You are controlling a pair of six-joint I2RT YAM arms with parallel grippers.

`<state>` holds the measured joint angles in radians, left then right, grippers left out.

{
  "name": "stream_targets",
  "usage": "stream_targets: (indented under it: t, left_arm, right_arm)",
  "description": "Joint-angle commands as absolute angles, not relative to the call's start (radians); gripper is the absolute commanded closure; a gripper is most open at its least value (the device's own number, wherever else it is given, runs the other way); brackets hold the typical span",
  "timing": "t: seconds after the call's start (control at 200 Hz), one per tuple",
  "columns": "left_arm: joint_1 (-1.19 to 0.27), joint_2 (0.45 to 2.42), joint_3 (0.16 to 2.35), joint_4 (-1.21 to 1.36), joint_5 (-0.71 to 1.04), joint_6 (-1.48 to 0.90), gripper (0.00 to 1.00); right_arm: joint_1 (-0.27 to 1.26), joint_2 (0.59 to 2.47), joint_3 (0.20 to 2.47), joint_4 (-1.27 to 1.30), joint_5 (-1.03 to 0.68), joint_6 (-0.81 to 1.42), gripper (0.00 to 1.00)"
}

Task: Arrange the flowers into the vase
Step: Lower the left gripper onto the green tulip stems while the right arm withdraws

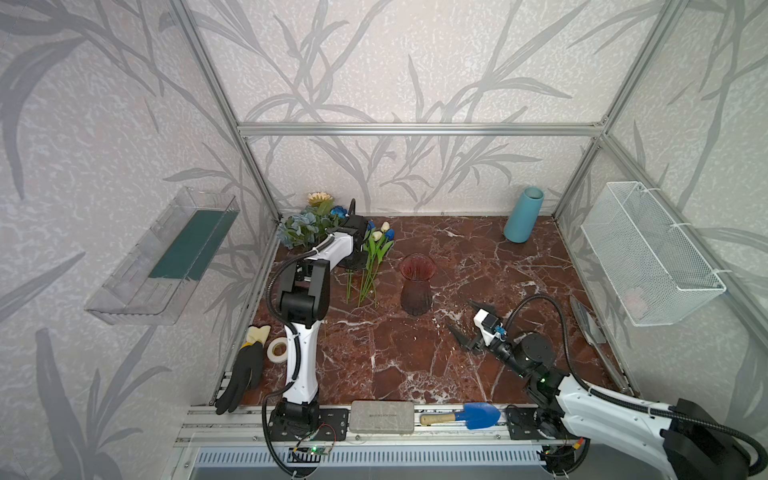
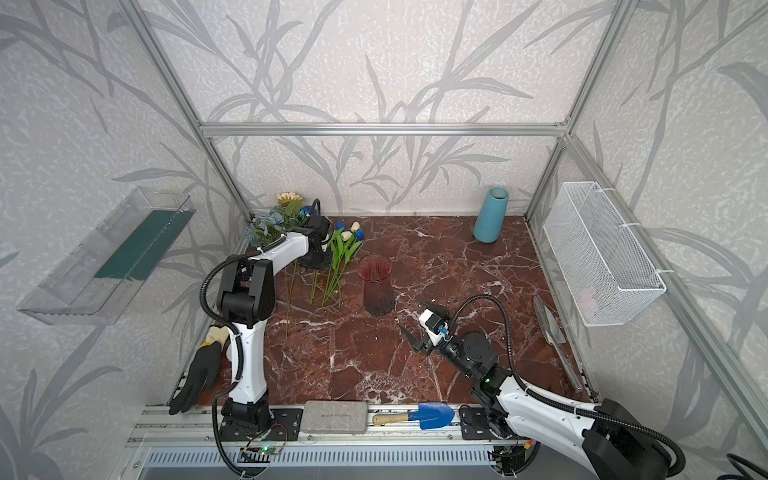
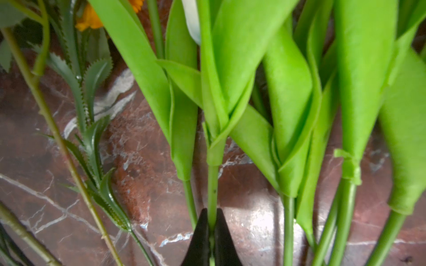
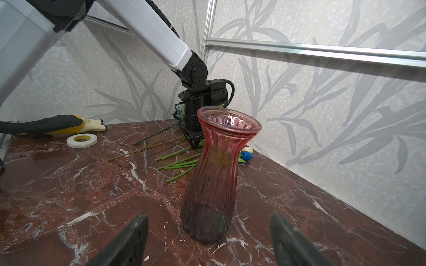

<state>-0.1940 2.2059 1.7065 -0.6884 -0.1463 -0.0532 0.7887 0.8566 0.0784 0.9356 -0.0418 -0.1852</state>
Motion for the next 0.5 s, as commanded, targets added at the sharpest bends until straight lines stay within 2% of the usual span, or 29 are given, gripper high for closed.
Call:
stream_targets:
  t: [0.0, 0.24, 0.29, 0.495]
  left_arm:
    - [-0.192, 2.145, 1.713, -0.741, -0.179, -0.078, 0.93]
    - [-0.193, 2.049, 1.658, -0.718, -0.157, -0.11, 0.96]
    - [-0.193, 2.037, 1.655, -0.719, -0.143, -0.113, 1.0]
    - [-0.197, 1.93, 1.574, -0.637, -0.141, -0.135, 1.0]
  right_arm:
    - [0.793, 0.85, 0.083, 0.941, -0.034, -0.19, 0.17]
    - [0.793, 0.864, 0.087, 0.947, -0.039, -0.191, 0.17]
    - [0.793, 0.866, 0.086, 0.944, -0.03, -0.191, 0.17]
    - [0.793, 0.862, 0.086, 0.939, -0.034, -0.193, 0.17]
